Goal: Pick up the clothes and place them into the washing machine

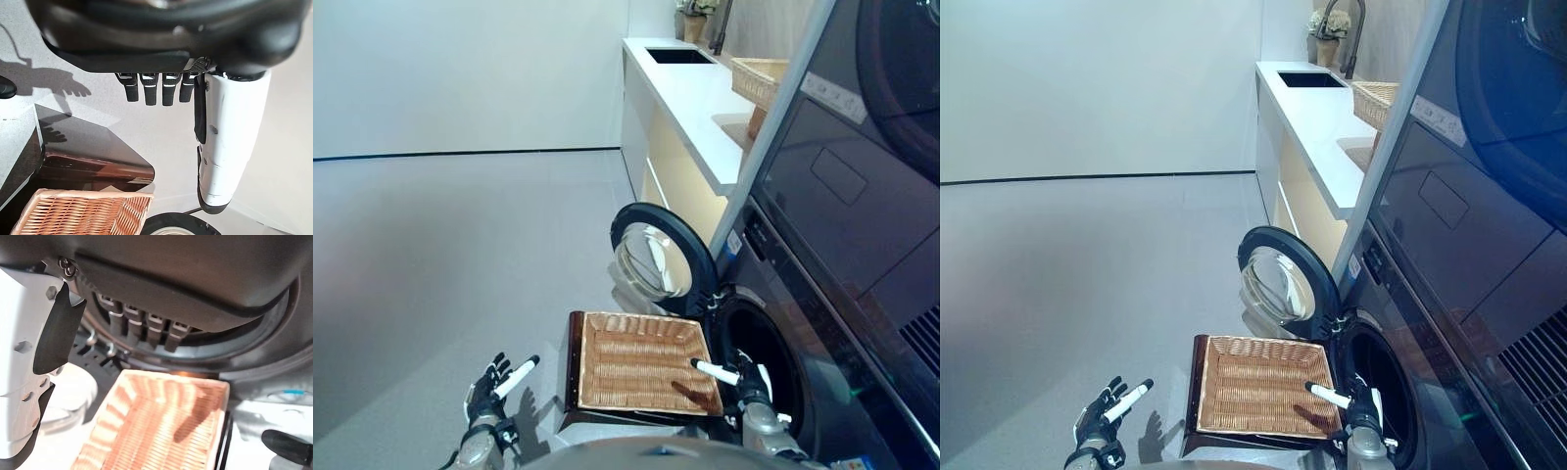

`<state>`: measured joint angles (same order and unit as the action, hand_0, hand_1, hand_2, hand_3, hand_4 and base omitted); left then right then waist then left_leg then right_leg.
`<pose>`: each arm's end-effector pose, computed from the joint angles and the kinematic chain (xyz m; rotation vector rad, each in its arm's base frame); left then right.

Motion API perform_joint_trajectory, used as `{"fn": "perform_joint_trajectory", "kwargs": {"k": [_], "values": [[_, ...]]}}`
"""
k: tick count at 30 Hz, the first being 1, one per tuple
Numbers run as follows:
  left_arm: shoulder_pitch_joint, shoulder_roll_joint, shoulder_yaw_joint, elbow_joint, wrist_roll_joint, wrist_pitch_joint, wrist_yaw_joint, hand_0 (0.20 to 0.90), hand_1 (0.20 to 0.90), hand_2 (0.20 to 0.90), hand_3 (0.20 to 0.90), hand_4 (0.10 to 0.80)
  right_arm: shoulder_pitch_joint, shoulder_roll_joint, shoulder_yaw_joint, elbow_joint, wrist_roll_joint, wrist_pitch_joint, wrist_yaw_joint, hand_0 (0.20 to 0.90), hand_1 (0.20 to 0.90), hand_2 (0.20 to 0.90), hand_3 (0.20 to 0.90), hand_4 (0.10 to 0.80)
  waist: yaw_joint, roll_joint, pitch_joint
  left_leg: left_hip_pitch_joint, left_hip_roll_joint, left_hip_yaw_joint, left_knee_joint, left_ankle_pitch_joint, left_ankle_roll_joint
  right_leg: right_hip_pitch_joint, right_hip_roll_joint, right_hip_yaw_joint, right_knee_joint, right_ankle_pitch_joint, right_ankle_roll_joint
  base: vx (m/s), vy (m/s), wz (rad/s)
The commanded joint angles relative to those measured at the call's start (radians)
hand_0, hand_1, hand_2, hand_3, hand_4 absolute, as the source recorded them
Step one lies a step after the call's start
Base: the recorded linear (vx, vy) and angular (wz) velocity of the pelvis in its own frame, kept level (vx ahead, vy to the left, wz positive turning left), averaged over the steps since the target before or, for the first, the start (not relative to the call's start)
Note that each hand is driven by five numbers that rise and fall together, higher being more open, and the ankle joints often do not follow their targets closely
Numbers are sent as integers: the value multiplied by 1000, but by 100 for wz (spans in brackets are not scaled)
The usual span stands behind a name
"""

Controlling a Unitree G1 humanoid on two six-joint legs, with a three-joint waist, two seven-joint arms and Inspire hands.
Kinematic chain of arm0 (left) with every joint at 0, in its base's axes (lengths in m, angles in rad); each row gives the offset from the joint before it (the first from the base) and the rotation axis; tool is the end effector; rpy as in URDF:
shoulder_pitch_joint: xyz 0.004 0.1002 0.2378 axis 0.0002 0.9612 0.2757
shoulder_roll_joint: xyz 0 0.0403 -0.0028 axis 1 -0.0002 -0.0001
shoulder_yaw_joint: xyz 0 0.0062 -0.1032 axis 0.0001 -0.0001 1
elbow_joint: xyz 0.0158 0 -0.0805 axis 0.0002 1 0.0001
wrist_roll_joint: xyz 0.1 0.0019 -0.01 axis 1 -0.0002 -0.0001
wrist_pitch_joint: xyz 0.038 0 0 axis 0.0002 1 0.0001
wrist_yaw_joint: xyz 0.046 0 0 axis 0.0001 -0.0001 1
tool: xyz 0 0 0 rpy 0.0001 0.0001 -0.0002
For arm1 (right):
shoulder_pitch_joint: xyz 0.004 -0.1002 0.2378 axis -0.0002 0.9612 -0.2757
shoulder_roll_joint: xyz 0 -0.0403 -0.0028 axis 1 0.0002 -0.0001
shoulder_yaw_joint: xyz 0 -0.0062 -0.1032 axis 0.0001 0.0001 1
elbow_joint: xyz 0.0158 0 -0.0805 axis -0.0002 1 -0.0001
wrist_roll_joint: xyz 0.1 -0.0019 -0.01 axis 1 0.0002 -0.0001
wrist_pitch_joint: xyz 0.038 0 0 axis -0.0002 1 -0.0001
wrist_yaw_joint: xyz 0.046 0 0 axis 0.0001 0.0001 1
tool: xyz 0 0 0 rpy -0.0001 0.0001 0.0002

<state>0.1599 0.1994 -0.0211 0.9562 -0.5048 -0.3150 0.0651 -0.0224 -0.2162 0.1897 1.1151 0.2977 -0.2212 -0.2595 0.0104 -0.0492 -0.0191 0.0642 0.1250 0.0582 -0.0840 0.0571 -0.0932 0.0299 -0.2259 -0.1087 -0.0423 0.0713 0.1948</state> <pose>0.0704 0.2224 -0.1013 -0.1788 0.7525 0.4676 0.1072 -0.2076 -0.1044 -0.1603 0.8661 -0.3489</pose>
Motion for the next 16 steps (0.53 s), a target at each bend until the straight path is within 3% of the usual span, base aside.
{"fn": "perform_joint_trajectory", "kwargs": {"k": [1, 16], "values": [[-70, 28, -6, -2, 45, -82, 4, 900, 900, 900, 900, 800, -40, -36, 13, -37, -103, -68, -21, 900, 900, 900, 900, 800, 4, -3, -9, -9, 12, -26, 5, 4, -21, -31, -20, -41, 62, 45, 9, 0, 0, 0], [-75, 25, -10, 3, 47, -82, 6, 900, 900, 900, 900, 800, 3, -13, 13, -8, -87, -72, -7, 900, 900, 900, 900, 800, -7, -8, -8, 0, 14, -23, 5, 3, -21, -31, -16, -34, 68, 39, 8, 0, 0, 0]]}}
